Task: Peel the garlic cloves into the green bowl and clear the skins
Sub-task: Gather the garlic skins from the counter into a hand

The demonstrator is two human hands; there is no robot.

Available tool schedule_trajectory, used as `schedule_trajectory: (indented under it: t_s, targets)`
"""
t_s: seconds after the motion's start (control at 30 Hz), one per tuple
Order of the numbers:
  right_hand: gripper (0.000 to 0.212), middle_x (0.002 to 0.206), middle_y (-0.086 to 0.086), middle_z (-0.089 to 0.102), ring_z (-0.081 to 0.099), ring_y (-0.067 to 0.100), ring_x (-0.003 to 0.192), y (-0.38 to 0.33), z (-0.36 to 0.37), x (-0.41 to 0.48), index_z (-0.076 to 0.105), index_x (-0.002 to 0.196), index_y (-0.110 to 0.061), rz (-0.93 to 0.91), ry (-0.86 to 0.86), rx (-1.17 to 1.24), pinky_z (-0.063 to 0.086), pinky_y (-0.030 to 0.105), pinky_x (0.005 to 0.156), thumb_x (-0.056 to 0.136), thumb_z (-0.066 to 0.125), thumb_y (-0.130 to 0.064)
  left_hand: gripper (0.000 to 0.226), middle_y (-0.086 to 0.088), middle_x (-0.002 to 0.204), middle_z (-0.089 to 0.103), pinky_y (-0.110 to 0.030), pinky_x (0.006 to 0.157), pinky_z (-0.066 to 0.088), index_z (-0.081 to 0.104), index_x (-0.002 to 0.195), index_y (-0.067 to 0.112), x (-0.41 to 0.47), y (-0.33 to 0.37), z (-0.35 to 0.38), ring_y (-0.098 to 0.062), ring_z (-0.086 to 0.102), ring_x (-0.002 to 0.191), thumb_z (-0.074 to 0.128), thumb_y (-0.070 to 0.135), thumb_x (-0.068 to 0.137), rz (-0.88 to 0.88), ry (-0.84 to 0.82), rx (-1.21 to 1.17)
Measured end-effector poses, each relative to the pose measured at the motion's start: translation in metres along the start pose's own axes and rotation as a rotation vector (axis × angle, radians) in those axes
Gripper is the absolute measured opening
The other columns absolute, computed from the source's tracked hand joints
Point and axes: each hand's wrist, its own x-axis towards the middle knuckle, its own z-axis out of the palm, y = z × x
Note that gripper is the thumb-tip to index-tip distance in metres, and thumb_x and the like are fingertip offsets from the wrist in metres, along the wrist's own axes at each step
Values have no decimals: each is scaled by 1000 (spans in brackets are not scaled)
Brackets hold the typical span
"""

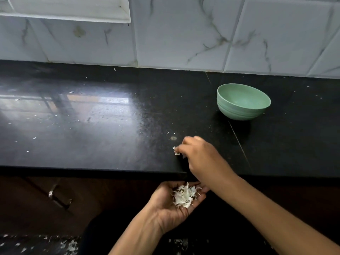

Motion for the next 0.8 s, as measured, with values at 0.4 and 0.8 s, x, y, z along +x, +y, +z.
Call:
schedule_trajectory:
  t_s: [0.4,0.8]
  targets:
    - [45,109,7,57,50,26,103,16,4,53,65,117,-12,20,-90,-71,39,32,78,83,43,9,45,-37,95,65,-50,55,55,63,91,-25,-9,5,1,-45,69,70,35,8,77,-15,-10,-42]
    - [32,80,-6,67,66,15,70,-27,-14,-46,75,84,-19,-9,129,181,53,27,57,69,49,-9,29,-25,68,66,-48,47,56,63,72,-12,-17,3,7,-36,68,55,41,5,77,-24,-133,-140]
